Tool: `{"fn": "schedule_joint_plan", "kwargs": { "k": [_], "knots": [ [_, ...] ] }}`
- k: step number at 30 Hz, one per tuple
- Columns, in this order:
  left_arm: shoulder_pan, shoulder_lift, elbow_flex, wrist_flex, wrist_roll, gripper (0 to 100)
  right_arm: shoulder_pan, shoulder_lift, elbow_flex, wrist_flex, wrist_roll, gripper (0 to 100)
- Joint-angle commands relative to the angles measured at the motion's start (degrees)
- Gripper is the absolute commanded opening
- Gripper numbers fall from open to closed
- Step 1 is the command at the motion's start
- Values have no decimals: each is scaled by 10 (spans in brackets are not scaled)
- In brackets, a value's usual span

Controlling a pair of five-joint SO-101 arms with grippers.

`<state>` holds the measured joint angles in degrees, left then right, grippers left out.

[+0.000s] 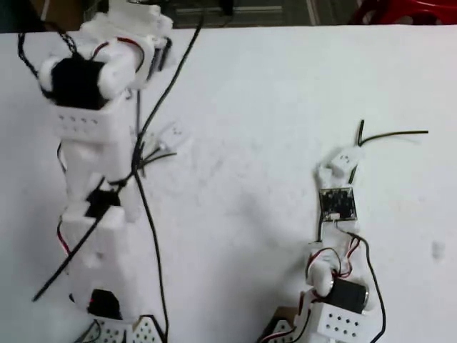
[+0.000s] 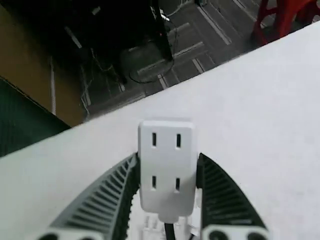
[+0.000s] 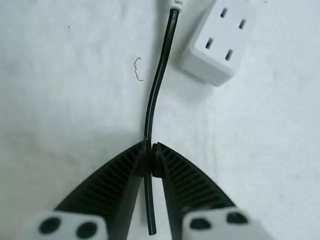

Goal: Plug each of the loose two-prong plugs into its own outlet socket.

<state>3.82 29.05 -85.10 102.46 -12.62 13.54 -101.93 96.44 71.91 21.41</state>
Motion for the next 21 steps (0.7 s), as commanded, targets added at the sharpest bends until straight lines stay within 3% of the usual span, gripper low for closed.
{"fn": "schedule_joint_plan", "kwargs": {
  "k": [1,5,11,17,21],
  "knots": [
    [67,-108,207,1,33,24,2,-5,4,3,2,18],
    [164,-209,440,-22,42,24,2,-5,4,3,2,18],
    [249,-284,728,-158,165,24,2,-5,4,3,2,18],
    [265,-260,981,-386,169,27,2,-5,4,3,2,18],
    [293,-242,1061,-463,118,50,2,-5,4,3,2,18]
  ]
}}
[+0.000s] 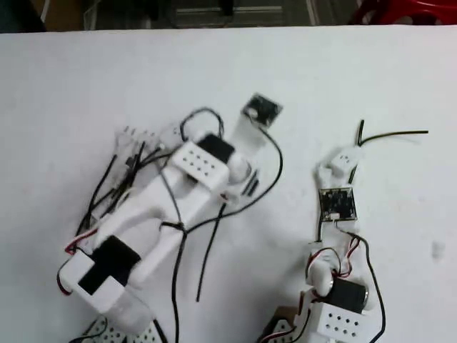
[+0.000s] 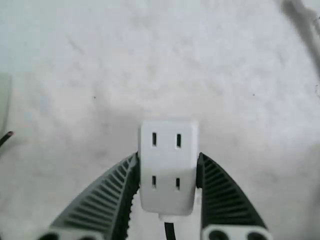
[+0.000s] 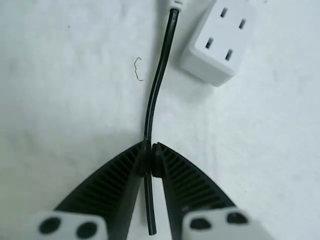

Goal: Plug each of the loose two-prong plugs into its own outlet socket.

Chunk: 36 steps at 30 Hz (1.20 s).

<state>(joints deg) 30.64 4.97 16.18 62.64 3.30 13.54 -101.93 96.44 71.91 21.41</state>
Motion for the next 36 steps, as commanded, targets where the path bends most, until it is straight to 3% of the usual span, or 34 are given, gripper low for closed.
{"fn": "schedule_joint_plan", "kwargs": {
  "k": [1,7,16,20,23,28,33,36],
  "knots": [
    [32,1,58,-72,-69,72,2,-5,4,3,2,18],
    [30,4,60,-41,-143,219,2,-5,4,3,2,18],
    [-19,-4,50,-21,-219,226,2,-5,4,3,2,18],
    [-41,-53,-28,52,-221,226,2,-5,4,3,2,18],
    [-102,-102,-118,118,-223,226,2,-5,4,3,2,18],
    [-276,-110,-255,160,-281,226,2,-5,4,3,2,18],
    [-378,2,-332,161,-373,226,2,-5,4,3,2,18],
    [-406,105,-386,157,-382,226,2,-5,4,3,2,18]
  ]
}}
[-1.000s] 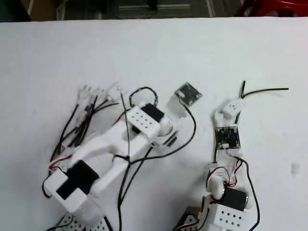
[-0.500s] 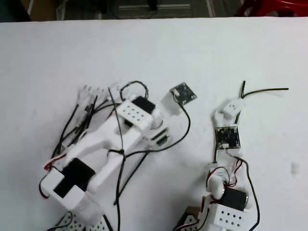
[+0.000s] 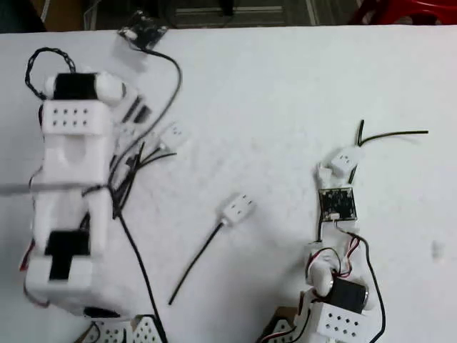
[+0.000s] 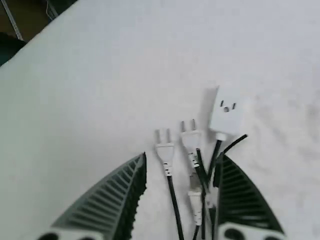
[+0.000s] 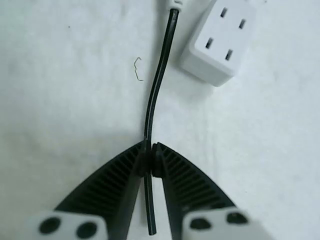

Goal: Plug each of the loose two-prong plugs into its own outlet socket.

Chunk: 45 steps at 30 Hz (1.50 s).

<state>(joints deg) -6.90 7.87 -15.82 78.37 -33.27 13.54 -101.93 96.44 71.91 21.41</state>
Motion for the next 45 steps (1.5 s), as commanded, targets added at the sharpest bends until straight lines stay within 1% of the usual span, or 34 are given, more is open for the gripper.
{"fn": "schedule_joint_plan", "kwargs": {
  "k": [1,9,12,16,19,22,25,32,41,43,45],
  "knots": [
    [-38,113,-91,0,-16,226,2,-5,4,3,2,18],
    [-92,378,-346,7,-20,226,2,-5,4,3,2,18],
    [-94,451,-434,62,-28,226,2,-5,4,3,2,18],
    [-73,531,-547,158,-77,226,2,-5,4,3,2,18],
    [-58,568,-632,223,-77,226,2,-5,4,3,2,18],
    [-50,596,-697,240,-71,226,2,-5,4,3,2,18],
    [-51,613,-702,239,-56,226,2,-5,4,3,2,18],
    [-53,660,-688,238,-55,226,2,-5,4,3,2,18],
    [-61,669,-683,238,-53,218,2,-5,4,3,2,18],
    [-60,670,-682,238,-53,178,2,-5,4,3,2,18],
    [-58,681,-683,238,-54,112,2,-5,4,3,2,18]
  ]
}}
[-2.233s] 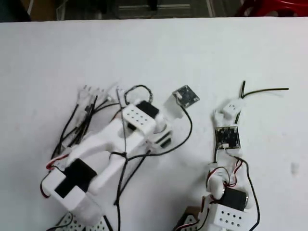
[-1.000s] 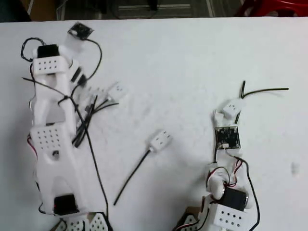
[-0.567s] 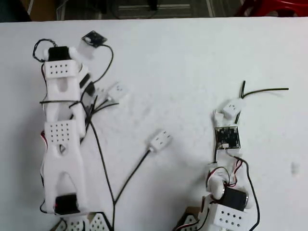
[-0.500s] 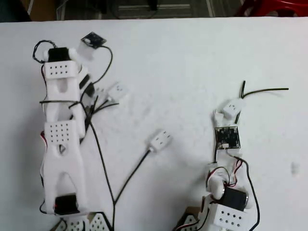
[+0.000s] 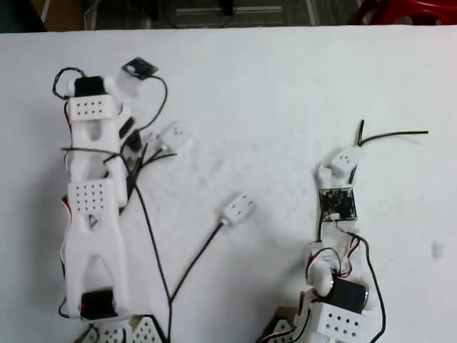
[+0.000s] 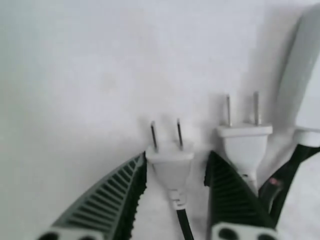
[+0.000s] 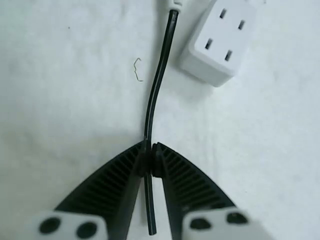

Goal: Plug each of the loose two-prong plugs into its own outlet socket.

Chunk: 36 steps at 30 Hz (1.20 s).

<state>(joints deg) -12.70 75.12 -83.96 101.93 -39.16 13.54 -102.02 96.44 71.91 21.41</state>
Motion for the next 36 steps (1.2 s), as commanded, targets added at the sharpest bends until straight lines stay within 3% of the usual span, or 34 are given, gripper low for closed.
{"fn": "schedule_joint_plan", "kwargs": {
  "k": [1,9,15,31,36],
  "knots": [
    [0,20,-4,-1,5,84,2,-4,4,3,2,18],
    [6,45,-12,-1,5,43,2,-4,4,3,2,18],
    [-3,7,-123,4,27,42,2,-4,4,3,2,18],
    [-46,-429,-109,6,268,42,2,-4,4,3,2,18],
    [-80,-538,-99,7,308,42,2,-4,4,3,2,18]
  ]
}}
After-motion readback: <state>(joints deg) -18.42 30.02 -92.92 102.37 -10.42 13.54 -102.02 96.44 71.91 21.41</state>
